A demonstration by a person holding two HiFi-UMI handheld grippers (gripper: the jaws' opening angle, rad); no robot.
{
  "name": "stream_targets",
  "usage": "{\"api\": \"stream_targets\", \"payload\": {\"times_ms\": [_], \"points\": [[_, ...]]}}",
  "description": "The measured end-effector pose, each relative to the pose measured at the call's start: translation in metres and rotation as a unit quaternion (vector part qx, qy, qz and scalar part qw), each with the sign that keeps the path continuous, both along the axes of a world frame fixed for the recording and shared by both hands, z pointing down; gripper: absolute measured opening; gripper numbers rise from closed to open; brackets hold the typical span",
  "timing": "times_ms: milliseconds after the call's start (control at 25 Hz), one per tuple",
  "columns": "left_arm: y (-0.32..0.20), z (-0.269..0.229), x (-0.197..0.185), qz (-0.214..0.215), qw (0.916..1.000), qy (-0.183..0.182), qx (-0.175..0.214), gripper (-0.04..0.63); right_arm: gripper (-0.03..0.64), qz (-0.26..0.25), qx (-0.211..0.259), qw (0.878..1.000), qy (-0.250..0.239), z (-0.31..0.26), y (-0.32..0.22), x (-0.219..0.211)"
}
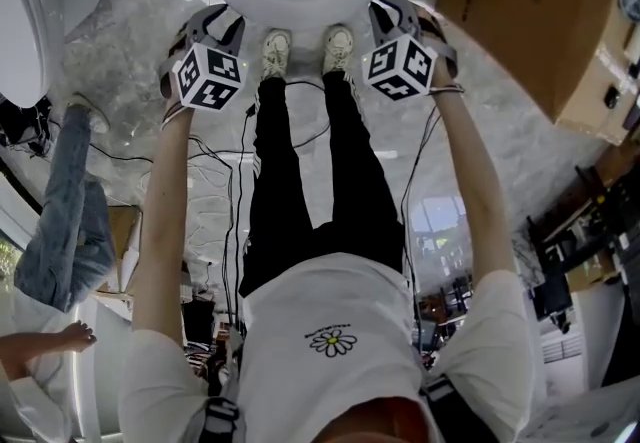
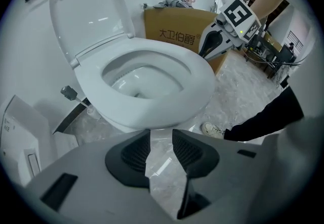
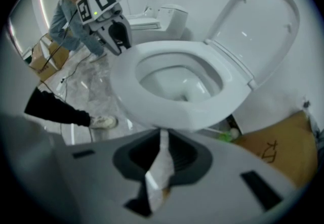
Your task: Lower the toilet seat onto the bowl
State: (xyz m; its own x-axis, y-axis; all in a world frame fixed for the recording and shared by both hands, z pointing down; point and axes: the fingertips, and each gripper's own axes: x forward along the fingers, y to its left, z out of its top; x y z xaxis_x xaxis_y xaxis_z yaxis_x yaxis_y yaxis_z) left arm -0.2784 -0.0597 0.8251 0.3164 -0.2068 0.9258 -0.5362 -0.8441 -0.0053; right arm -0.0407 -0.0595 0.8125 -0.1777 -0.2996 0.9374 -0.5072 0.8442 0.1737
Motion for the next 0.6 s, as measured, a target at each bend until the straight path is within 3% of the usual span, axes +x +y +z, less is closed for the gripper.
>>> {"api": "stream_targets", "payload": {"times_ms": [400,600], "points": [[0.0,0.013,-0.001,-0.014,0.9998,-0.003,-0.016,0.153,0.061,-0.006,-0.01,1.0,0.007,0.016,-0.001,-0.001],[0.0,0.019,-0.001,-0.024,0.9996,0.003,-0.016,0.153,0.061,0.03,-0.016,0.999,-0.009,0.023,0.0,-0.001]]}}
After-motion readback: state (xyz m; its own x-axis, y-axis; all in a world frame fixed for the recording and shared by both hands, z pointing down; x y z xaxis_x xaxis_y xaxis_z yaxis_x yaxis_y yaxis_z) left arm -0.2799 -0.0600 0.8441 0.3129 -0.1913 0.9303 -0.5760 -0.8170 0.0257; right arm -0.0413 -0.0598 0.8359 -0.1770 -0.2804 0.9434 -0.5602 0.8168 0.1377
